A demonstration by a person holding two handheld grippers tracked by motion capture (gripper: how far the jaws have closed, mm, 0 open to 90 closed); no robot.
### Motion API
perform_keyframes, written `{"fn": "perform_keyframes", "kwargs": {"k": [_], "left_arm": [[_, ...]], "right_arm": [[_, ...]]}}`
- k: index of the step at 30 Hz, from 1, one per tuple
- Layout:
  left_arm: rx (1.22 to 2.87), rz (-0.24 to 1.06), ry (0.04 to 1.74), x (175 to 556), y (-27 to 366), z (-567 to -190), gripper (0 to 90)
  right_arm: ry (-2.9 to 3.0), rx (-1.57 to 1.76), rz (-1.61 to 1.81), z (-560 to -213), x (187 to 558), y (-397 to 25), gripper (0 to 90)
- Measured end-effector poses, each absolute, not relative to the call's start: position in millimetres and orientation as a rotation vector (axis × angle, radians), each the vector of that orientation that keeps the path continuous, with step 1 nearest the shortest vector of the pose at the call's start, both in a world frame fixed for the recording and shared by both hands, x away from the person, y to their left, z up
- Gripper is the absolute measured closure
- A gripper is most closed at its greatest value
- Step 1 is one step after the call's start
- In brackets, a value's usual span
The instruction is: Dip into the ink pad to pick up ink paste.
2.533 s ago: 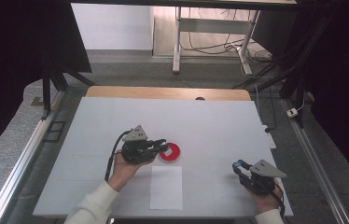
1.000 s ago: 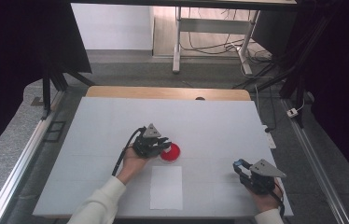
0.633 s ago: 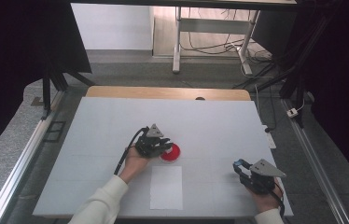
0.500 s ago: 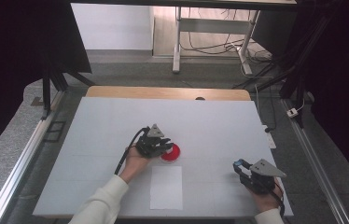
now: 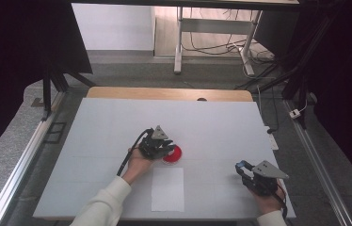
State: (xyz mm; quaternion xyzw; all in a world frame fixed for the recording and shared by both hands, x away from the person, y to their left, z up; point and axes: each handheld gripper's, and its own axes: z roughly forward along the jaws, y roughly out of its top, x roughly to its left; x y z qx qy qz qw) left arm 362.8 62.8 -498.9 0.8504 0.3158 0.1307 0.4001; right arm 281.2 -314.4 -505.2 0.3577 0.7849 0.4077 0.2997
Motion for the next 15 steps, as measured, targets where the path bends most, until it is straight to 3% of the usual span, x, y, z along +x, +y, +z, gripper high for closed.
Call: {"fn": "perform_keyframes", "kwargs": {"k": [15], "left_arm": [[2.150, 0.336, 0.798, 363.0, 61.5, -500.5, 75.2]], "right_arm": [[2.083, 0.946, 1.085, -504.9, 280.9, -314.4, 65.2]]}}
